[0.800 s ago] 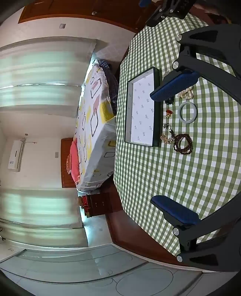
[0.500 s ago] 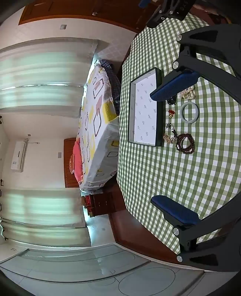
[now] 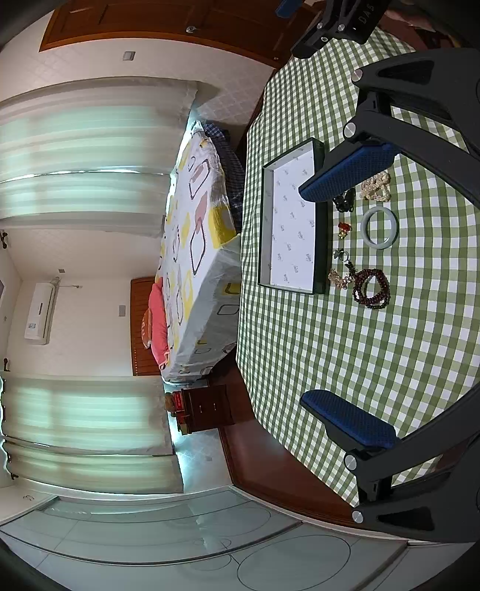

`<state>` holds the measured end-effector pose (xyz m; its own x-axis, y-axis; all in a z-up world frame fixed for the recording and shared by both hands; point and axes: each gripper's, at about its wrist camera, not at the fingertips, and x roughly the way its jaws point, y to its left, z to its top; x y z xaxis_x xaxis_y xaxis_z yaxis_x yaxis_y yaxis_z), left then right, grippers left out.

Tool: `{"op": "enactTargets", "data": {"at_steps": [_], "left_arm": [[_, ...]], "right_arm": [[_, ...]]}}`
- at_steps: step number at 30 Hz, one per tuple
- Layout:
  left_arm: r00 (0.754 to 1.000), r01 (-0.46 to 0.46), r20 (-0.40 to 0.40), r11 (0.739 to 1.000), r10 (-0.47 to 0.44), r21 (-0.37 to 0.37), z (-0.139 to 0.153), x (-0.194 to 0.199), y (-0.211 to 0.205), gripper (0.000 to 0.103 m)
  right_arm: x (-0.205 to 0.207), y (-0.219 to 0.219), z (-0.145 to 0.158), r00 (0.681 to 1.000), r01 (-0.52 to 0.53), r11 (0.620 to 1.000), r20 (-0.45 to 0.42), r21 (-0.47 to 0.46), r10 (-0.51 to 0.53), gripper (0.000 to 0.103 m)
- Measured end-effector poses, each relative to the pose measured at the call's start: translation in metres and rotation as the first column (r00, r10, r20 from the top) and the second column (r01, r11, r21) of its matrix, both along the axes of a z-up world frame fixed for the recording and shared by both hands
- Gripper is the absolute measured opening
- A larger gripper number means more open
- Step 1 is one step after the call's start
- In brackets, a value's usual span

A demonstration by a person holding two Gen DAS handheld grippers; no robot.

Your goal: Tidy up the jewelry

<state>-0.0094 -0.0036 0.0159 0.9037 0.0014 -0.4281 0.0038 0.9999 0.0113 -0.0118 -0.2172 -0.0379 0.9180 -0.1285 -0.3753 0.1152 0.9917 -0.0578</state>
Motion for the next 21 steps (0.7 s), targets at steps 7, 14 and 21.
{"op": "enactTargets", "data": {"at_steps": [7, 14, 21], "left_arm": [[1.000, 0.000, -0.006, 1.000, -0.001, -0.003, 0.0004, 0.0010, 0.0006, 0.099], [1.000, -0.001, -0.004, 1.000, 0.001, -0.005, -0.0017, 0.0000, 0.0013, 0.099], [1.000, 0.000, -0.008, 1.000, 0.000, -0.005, -0.0027, -0.0001, 0.0016, 0.099]], "right_arm": [[-0.0023, -0.0008, 0.0028, 1.000, 0.002, 1.000, 0.003, 0.001, -0.002, 0.097], [-0.0030, -0.0003, 0.0029, 1.000, 0.002, 1.000, 0.003, 0.000, -0.002, 0.097], [-0.0030, -0.0002, 0.0032, 1.000, 0.002, 1.000, 0.004, -0.002, -0.002, 0.097]]}}
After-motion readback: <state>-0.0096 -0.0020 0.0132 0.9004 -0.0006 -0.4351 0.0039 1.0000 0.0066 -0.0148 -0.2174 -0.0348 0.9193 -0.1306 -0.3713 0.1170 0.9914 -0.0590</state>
